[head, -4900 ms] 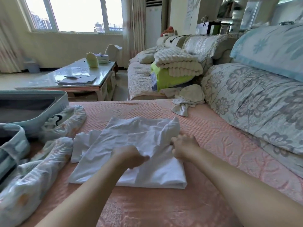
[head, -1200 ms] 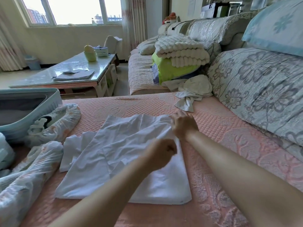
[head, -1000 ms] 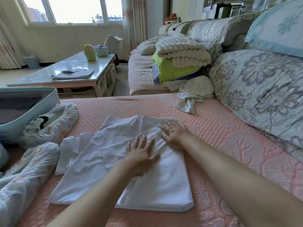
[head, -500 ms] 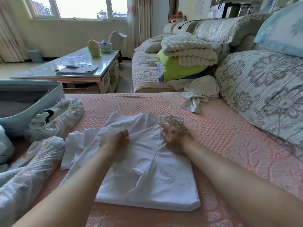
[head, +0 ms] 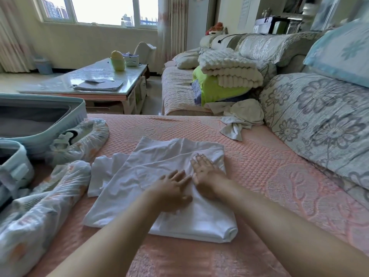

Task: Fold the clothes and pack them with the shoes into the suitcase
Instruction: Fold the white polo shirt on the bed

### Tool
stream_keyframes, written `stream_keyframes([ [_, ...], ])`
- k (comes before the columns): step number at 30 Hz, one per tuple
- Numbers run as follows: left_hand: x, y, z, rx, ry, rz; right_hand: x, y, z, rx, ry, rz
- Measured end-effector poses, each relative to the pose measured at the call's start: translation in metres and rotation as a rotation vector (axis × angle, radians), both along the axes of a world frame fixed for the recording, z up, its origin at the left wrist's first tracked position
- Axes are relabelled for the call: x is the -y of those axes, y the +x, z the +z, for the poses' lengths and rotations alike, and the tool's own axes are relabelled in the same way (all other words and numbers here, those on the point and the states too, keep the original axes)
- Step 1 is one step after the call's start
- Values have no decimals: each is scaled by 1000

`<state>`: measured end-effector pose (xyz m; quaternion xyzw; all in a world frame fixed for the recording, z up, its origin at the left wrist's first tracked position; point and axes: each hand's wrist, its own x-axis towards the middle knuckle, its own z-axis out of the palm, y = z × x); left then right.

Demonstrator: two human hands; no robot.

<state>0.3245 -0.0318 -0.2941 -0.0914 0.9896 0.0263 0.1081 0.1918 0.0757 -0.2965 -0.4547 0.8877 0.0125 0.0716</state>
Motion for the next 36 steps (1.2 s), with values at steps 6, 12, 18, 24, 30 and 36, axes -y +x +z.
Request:
stream_keyframes([
  [6, 0, 40, -3, 80, -47, 6, -52, 46, -7, 74, 85, 230],
  [12, -19, 62, 16, -16, -165, 37, -111, 65, -1, 75, 133, 126],
  [18, -45, 78, 18, 89, -21, -95, -139, 82, 8, 126, 157, 170],
  [24, -52, 76, 23, 79, -136, -70, -137, 90, 25, 120, 141, 158],
  [30, -82, 70, 32, -8, -171, -225, -154, 78, 61, 31, 216, 90],
  [36, -85, 93, 38, -12, 152, -208, -153, 77, 66, 249, 99, -73],
])
